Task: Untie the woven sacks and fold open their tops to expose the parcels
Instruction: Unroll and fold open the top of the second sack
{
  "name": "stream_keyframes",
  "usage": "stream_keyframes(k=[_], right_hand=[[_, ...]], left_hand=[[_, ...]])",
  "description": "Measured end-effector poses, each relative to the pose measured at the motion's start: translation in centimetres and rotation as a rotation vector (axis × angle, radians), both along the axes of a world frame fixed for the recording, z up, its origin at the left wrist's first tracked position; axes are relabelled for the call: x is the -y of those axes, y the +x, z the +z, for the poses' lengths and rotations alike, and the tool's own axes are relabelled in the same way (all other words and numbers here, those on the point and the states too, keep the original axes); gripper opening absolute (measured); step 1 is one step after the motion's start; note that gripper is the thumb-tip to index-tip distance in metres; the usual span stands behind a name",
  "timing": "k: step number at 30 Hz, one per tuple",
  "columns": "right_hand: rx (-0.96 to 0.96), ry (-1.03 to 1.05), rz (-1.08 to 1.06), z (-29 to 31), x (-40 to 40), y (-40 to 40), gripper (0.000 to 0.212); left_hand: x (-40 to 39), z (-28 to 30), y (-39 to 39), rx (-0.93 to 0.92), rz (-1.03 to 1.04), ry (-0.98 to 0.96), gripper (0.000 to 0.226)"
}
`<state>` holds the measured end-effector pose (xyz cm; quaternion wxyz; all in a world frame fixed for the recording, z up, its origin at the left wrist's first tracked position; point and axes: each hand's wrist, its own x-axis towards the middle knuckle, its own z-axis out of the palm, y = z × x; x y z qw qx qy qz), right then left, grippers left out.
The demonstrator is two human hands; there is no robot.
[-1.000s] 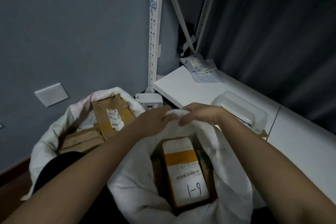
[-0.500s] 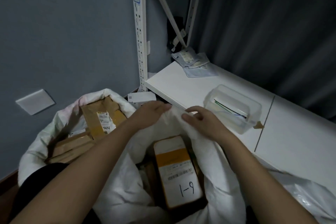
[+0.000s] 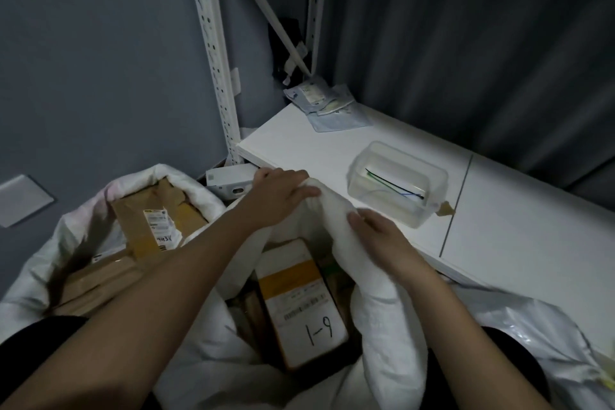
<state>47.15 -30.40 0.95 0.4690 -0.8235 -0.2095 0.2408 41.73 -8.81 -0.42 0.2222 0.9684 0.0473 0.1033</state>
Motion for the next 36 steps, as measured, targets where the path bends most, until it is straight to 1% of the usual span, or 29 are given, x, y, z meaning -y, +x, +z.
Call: stream_keyframes(k=[1,2,3,4,5,6,7,8,9,10,11,12,13,16,18,19,20,21,23,24,25,26,28,29,30,31,34,35,36], right_hand=[[-0.006,-0.005,-0.020,-0.2,0.5,-0.4,0.027],[-0.037,0.027,-0.057,-0.3,0.8,-0.6,0.026],[-0.130,0.100,-0.120,0.0,0.8,-0.7,0.025],[-0.276,0.205,-0.198,0.3,0.3,-0.4,0.021],[-0.434,0.317,-0.286,0.4,-0.2,0.1,0.017],[-0.549,0.406,-0.353,0.6,-0.6,0.6,0.022],[-0.605,0.471,-0.381,0.9,-1.0,0.9,0.029],[-0.619,0.500,-0.400,1.3,-1.4,0.9,0.032],[-0.609,0.506,-0.415,1.0,-1.4,1.1,0.031],[-0.605,0.510,-0.420,0.9,-1.3,1.1,0.026],[-0.610,0.515,-0.420,1.1,-1.0,0.8,0.023],[-0.578,0.509,-0.413,1.1,-0.5,0.4,0.023],[-0.469,0.486,-0.404,1.2,0.3,0.1,0.023],[0.027,0.221,-0.232,0.2,3.3,-1.4,0.017],[0.147,0.081,-0.081,-0.9,3.8,-2.7,0.021],[0.178,0.057,-0.093,-1.3,3.8,-3.0,0.025],[0.153,0.089,-0.148,-1.1,3.7,-3.0,0.026],[0.032,0.197,-0.247,-0.7,3.7,-2.6,0.024],[-0.425,0.533,-0.417,0.8,3.6,-2.2,0.020],[-0.563,0.650,-0.476,1.3,3.7,-2.1,0.017],[-0.573,0.675,-0.510,1.3,3.6,-2.1,0.013],[-0.478,0.621,-0.506,1.2,3.5,-2.4,0.012],[-0.060,0.404,-0.474,0.6,3.6,-3.2,0.007],[0.164,0.309,-0.429,0.1,4.0,-3.4,0.010],[0.311,0.235,-0.371,-0.4,4.5,-3.6,0.018],[0.368,0.144,-0.309,-0.9,5.0,-4.0,0.026],[0.277,-0.084,-0.139,-2.2,5.5,-5.5,0.048],[0.278,-0.057,-0.173,-2.1,5.5,-5.7,0.048],[0.235,0.050,-0.258,-1.6,5.5,-5.6,0.046]], left_hand=[[0.0,-0.3,0.3,0.006,0.072,0.084,0.052],[0.5,-0.5,0.3,0.074,0.169,0.187,0.053],[1.4,-0.7,0.2,0.169,0.281,0.236,0.049],[2.8,-0.5,-0.2,0.269,0.398,0.207,0.041],[4.3,-0.2,-0.6,0.315,0.488,0.105,0.036],[5.8,-0.1,-1.0,0.299,0.510,-0.072,0.035],[7.2,0.0,-1.3,0.203,0.476,-0.324,0.040],[8.7,0.2,-1.5,0.044,0.411,-0.617,0.048],[9.8,0.5,-1.7,-0.098,0.350,-0.842,0.054],[10.6,0.4,-1.6,-0.165,0.310,-0.938,0.055],[11.1,0.2,-1.2,-0.167,0.309,-0.935,0.050],[11.5,0.3,-0.8,-0.133,0.342,-0.898,0.044],[11.6,0.6,-0.3,-0.109,0.395,-0.853,0.041],[12.0,1.3,0.7,-0.071,0.470,-0.761,0.035],[12.0,1.5,0.9,-0.054,0.473,-0.793,0.029],[12.1,1.8,0.8,-0.045,0.460,-0.867,0.028],[12.3,2.2,0.6,-0.052,0.439,-0.955,0.029],[12.4,2.5,0.3,-0.081,0.419,-1.033,0.031],[12.9,2.8,-0.6,-0.124,0.372,-1.088,0.034],[13.2,2.8,-1.0,-0.121,0.342,-1.091,0.033],[13.5,2.6,-1.3,-0.115,0.320,-1.097,0.031],[13.8,2.5,-1.4,-0.110,0.318,-1.108,0.029],[14.1,2.0,-1.3,-0.102,0.353,-1.064,0.029],[14.1,1.9,-1.1,-0.094,0.370,-1.023,0.028],[14.2,1.9,-0.9,-0.072,0.386,-1.007,0.027],[14.4,2.1,-0.7,-0.043,0.406,-1.014,0.027],[14.9,2.2,-0.7,-0.021,0.394,-1.067,0.032],[15.1,2.2,-1.1,-0.039,0.364,-1.098,0.034],[15.1,2.2,-1.5,-0.056,0.332,-1.160,0.035]])
